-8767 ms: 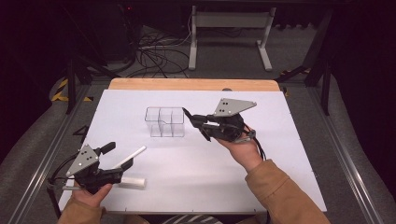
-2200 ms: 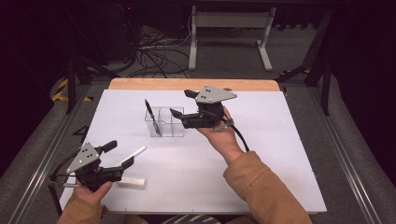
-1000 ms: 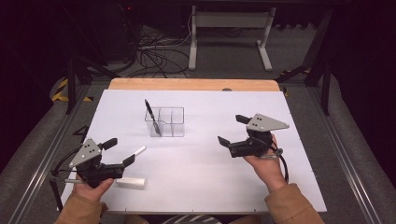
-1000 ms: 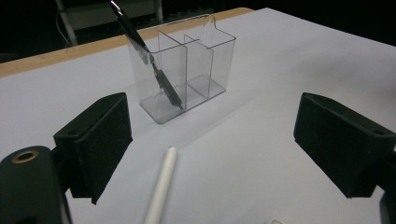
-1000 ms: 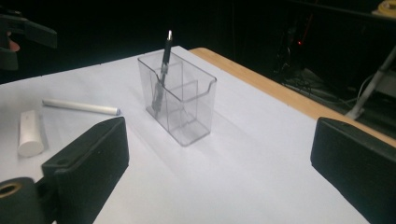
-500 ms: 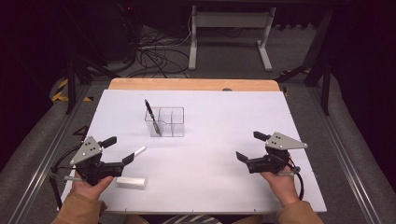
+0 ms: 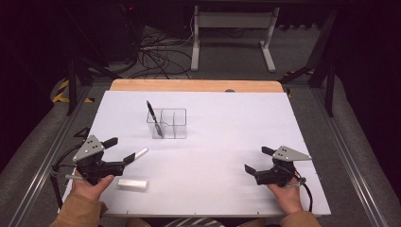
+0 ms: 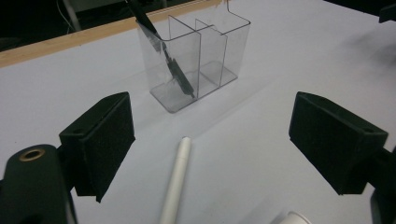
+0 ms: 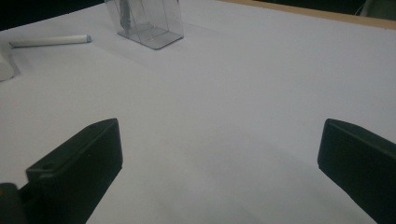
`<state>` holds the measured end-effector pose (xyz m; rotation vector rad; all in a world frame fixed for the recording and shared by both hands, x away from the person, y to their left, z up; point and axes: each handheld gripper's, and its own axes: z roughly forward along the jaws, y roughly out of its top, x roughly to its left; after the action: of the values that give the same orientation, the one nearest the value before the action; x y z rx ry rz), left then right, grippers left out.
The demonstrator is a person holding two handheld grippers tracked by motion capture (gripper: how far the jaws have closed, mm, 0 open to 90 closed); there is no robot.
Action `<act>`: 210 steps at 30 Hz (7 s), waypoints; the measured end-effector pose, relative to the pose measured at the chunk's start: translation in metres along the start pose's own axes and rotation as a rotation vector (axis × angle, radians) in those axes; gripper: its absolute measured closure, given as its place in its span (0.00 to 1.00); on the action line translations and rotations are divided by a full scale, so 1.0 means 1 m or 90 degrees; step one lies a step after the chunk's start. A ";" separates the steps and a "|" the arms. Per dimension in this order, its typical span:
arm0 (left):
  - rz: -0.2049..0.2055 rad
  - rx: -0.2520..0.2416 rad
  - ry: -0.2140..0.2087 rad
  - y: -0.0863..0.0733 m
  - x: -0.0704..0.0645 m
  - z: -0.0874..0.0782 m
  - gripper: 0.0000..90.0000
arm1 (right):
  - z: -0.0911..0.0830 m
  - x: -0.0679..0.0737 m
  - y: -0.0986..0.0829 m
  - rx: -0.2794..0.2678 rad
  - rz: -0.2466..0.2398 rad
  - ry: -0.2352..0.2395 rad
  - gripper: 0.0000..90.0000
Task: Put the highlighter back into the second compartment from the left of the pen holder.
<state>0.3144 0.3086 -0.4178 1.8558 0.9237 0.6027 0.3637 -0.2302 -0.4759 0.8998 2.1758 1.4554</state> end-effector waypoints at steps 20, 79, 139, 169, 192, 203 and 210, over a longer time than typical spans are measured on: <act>0.022 0.103 0.002 0.008 0.009 0.017 0.22 | 0.002 0.003 -0.005 -0.008 -0.011 0.003 0.01; 0.031 0.449 0.013 0.005 0.030 0.084 0.63 | 0.003 0.003 -0.005 -0.006 -0.017 0.025 0.02; 0.048 0.392 -0.015 0.032 0.016 0.063 0.87 | 0.004 0.004 -0.005 -0.003 -0.015 0.028 0.02; -0.004 0.117 -0.061 0.056 0.026 0.024 0.87 | 0.004 0.005 -0.005 -0.004 -0.019 0.030 0.02; -0.027 -0.037 -0.099 0.060 0.031 0.022 0.87 | 0.004 0.004 -0.005 -0.004 -0.018 0.032 0.02; -0.040 -0.069 -0.117 0.072 0.035 0.030 0.87 | 0.004 0.004 -0.005 -0.004 -0.017 0.032 0.02; -0.058 -0.094 -0.124 0.083 0.039 0.039 0.87 | 0.004 0.004 -0.006 -0.003 -0.017 0.033 0.02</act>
<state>0.3938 0.2967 -0.3594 1.6966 0.8087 0.4145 0.3614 -0.2262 -0.4823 0.8363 2.2113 1.4866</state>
